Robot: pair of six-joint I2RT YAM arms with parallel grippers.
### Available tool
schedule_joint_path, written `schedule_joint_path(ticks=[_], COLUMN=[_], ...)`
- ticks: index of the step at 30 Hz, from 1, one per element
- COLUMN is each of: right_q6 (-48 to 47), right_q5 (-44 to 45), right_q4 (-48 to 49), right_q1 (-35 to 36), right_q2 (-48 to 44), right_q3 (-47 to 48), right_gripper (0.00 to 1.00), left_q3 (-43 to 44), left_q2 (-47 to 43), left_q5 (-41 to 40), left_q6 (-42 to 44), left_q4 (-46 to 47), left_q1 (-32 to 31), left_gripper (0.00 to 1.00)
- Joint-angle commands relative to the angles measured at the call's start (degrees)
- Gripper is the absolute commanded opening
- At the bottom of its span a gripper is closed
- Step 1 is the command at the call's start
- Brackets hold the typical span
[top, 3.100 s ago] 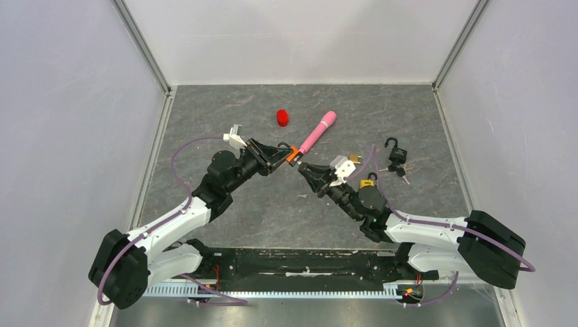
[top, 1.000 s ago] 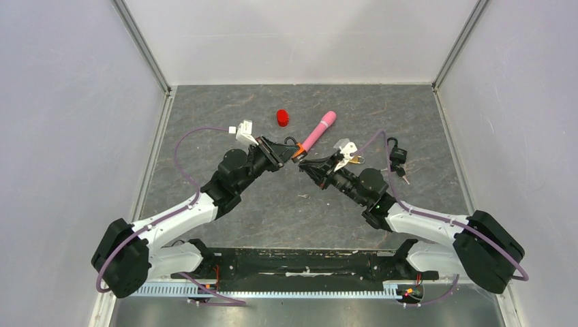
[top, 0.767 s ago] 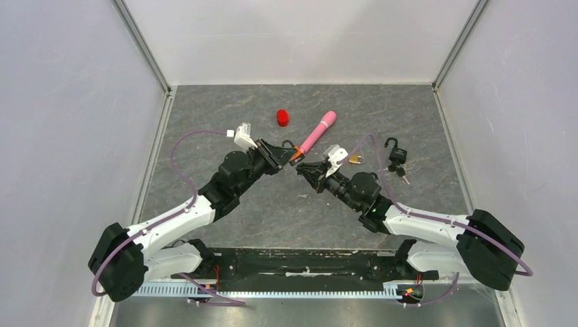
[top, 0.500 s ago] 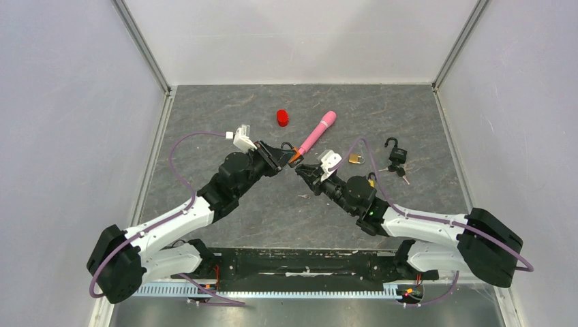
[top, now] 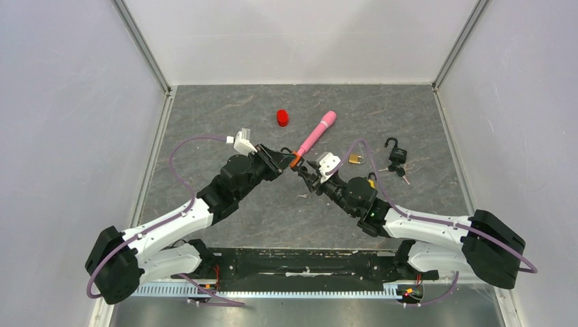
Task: Unlock with the key
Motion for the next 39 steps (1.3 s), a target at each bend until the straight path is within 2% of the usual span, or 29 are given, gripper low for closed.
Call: schedule_joint_path(ticks=[1,5,9,14,19,25,33,39], right_q6=[-5.0,-9.9,-14.2,-21.4,-29.4,-36.5,-42.9,-44.9], right_q5=[-1.7,-3.7,-5.0,-9.4,-13.3,-18.6,-19.4,-18.5], right_q4=[5.6,7.8,11.7,21.8,21.3,25.6,20.2,17.6], right_q1=[-0.5,0.3,1.0,1.4,1.4,1.7,2.1,2.6], right_q2=[-4.1,-5.9,-7.5,-8.9,-9.4,-7.6,-4.9,-4.8], right_q3=[-0.8,-3.9,-8.1,-14.7,-16.3,-17.9,-15.7,-15.6], right_gripper=[0.44,0.52,0.54,0.54,0.54,0.52,0.42,0.41], left_q3=[-0.4,-0.5,-0.7,-1.6,-2.0,-1.4,-0.5,0.0], left_q2=[-2.0,-2.0,-1.9,-1.5,-1.6,-1.9,-2.4,-2.4], left_q5=[3.3,3.3,3.3,5.5,7.8,10.1,12.1,12.9], left_q6=[-4.4,-6.4,-8.3,-11.0,-12.3,-12.5,-12.6,-12.7], left_q4=[-2.8,-2.9,-2.9,-1.6,-0.8,-0.6,-1.1,-1.2], left_q1=[-1.6,-0.9,0.1,1.9,3.7,3.9,4.0,4.1], left_gripper=[0.02,0.02,0.02,0.02,0.02,0.02,0.02,0.02])
